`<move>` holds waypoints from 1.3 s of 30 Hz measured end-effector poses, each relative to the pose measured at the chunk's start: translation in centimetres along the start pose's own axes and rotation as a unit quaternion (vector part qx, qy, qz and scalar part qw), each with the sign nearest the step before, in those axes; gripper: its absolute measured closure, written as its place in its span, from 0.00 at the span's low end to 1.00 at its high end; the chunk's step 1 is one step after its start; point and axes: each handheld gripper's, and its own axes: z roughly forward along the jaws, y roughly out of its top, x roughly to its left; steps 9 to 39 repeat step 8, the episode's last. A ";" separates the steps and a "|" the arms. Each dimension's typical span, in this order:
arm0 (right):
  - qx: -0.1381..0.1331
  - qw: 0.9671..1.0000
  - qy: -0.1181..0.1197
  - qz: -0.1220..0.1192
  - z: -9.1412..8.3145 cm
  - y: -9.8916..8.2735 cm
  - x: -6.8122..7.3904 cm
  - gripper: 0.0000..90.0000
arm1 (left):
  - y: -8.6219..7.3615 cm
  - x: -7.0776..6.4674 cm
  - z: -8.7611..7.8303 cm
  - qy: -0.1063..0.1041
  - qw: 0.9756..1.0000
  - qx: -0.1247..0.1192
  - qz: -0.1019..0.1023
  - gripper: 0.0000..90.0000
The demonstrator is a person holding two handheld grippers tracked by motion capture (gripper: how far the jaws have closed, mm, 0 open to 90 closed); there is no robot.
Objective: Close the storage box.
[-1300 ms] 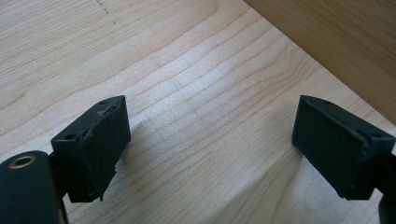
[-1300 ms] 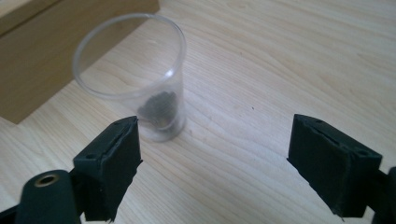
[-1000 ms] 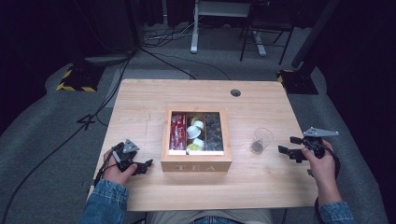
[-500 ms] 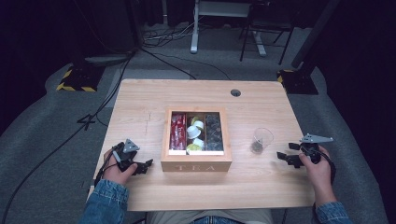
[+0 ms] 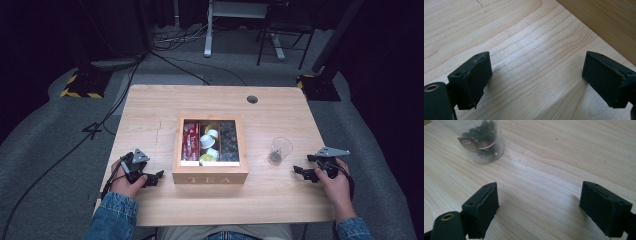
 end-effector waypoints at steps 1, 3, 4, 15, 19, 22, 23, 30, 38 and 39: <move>0.000 1.000 -0.008 -0.004 0.1 0.0 0.2 0.16 | 0.0 0.0 0.0 0.000 1.000 0.000 0.000 0.10; 0.003 1.000 -0.014 -0.008 0.2 0.1 0.3 0.14 | 0.0 0.0 0.0 0.000 1.000 0.000 0.000 0.10; 0.003 1.000 -0.014 -0.008 0.2 0.1 0.3 0.14 | 0.0 0.0 0.0 0.000 1.000 0.000 0.000 0.10; 0.002 1.000 -0.014 -0.008 0.3 0.1 0.4 0.14 | 0.0 0.0 0.0 0.000 1.000 0.001 -0.002 0.09; 0.002 1.000 -0.014 -0.008 0.3 0.1 0.4 0.14 | 0.0 0.0 0.0 0.000 1.000 0.001 -0.002 0.09; 0.002 1.000 -0.014 -0.008 0.3 0.1 0.4 0.14 | 0.0 0.0 0.0 0.000 1.000 0.001 -0.002 0.09; 0.002 1.000 -0.014 -0.008 0.3 0.1 0.4 0.14 | 0.0 0.0 0.0 0.000 1.000 0.001 -0.002 0.09; 0.002 1.000 -0.014 -0.008 0.3 0.1 0.4 0.14 | 0.0 0.0 0.0 0.000 1.000 0.001 -0.002 0.09; 0.002 1.000 -0.014 -0.008 0.3 0.1 0.4 0.14 | 0.0 0.0 0.0 0.000 1.000 0.001 -0.002 0.09; 0.002 1.000 -0.014 -0.008 0.3 0.1 0.4 0.14 | 0.0 0.0 0.0 0.000 1.000 0.001 -0.002 0.09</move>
